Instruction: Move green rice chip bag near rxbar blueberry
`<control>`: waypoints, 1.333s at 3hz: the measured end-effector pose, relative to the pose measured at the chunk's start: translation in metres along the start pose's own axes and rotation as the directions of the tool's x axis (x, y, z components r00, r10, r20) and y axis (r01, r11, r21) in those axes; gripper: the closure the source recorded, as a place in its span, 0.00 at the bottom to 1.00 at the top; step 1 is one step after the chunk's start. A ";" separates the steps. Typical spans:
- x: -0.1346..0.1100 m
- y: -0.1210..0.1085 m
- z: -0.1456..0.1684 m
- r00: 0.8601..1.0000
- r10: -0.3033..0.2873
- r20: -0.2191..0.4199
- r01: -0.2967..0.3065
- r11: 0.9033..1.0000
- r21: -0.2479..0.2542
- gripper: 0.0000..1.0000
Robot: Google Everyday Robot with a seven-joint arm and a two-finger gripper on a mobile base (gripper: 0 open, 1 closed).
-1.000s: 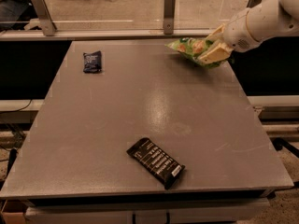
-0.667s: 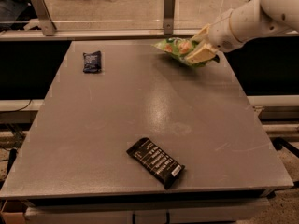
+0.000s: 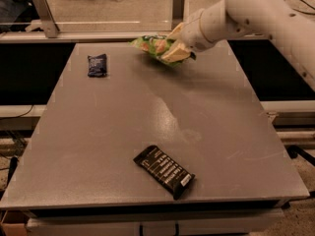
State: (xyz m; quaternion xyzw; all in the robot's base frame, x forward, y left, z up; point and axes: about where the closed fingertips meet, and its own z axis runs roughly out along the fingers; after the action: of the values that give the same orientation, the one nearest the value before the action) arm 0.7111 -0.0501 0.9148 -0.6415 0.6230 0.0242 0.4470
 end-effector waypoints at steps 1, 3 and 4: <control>-0.029 -0.004 0.039 0.999 -0.032 0.029 0.032 0.999 0.002 1.00; -0.073 0.008 0.090 0.995 -0.069 0.075 0.071 0.997 -0.019 0.85; -0.081 0.016 0.106 0.994 -0.077 0.079 0.080 0.996 -0.035 0.61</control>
Offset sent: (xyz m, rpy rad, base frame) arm 0.0311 0.1263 -0.0085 0.0442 -0.0557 0.0963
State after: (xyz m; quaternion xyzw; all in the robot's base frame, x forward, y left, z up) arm 0.7357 0.0795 0.8905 -0.6725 0.5789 0.0431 0.4591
